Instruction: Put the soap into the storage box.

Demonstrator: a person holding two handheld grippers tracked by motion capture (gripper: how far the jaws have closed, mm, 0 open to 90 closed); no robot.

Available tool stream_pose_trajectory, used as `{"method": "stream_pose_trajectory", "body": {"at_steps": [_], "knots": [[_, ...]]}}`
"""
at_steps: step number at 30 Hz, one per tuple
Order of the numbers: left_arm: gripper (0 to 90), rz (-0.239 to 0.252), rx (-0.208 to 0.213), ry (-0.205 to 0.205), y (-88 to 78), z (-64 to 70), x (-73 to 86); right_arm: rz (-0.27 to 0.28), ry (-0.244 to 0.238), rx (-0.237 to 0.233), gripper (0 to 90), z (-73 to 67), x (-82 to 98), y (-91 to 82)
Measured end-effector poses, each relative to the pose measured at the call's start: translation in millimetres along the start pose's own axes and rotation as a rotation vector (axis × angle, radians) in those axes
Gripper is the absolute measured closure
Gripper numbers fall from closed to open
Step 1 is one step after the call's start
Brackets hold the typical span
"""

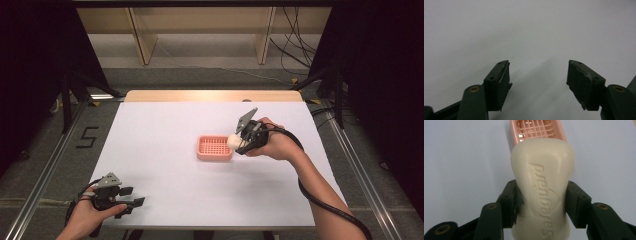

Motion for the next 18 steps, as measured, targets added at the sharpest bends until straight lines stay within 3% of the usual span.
{"method": "stream_pose_trajectory", "body": {"at_steps": [18], "knots": [[34.4,0.002,-0.005,-0.006,-0.2,-0.5,-0.2,-0.007,-0.005,-0.014,50.3,5.3,-18.7,9.2]]}}
Point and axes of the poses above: each handheld gripper's, and its own axes: y roughly forward along the jaws, x roughly out of its underside, z roughly to its right, the point moved 4 cm from there along y, roughly forward along the jaws, and after that the axes turned 3 degrees about y, right-handed, at the moved point
